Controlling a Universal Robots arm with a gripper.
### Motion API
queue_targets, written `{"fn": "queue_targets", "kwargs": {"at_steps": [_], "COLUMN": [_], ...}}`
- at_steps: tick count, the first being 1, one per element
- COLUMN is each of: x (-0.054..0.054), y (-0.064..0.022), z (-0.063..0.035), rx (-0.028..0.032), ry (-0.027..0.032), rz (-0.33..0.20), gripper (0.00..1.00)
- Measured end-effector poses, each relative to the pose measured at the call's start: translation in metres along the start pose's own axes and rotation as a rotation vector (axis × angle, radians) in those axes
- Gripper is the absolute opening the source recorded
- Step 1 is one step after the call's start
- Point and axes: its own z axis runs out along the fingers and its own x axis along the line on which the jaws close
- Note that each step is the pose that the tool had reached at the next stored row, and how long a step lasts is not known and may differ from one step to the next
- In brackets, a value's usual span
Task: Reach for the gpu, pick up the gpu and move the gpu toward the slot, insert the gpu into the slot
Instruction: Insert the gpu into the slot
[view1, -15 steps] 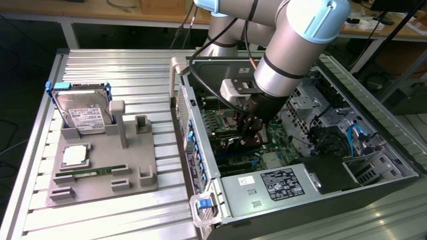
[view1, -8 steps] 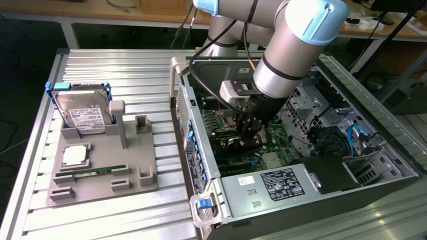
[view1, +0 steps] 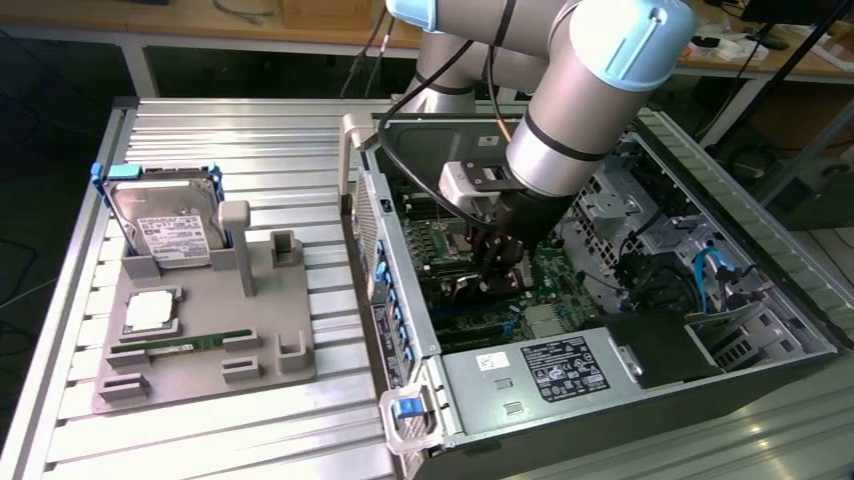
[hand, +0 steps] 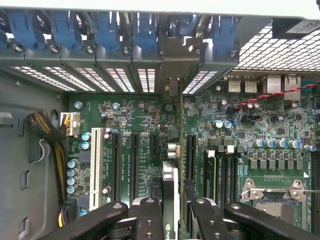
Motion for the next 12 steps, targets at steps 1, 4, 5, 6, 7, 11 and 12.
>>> {"fn": "queue_targets", "kwargs": {"at_steps": [1, 4, 5, 6, 7, 11, 12], "x": [-0.0001, -0.0002, -0.0005, -0.0006, -0.0008, -0.0007, -0.0007], "y": [0.0, 0.0002, 0.0003, 0.0005, 0.0005, 0.0007, 0.0008], "z": [-0.0003, -0.0017, -0.0026, -0.0043, -0.005, -0.0059, -0.0065], "rx": [0.0001, 0.0001, 0.0003, -0.0001, 0.0, -0.0003, -0.0003], "ry": [-0.0001, 0.0003, 0.0004, 0.0017, 0.0016, 0.0025, 0.0024], "rz": [0.0, 0.0, 0.0, 0.0, 0.0, 0.0, 0.0], "gripper": [0.27, 0.27, 0.27, 0.27, 0.27, 0.27, 0.27]}}
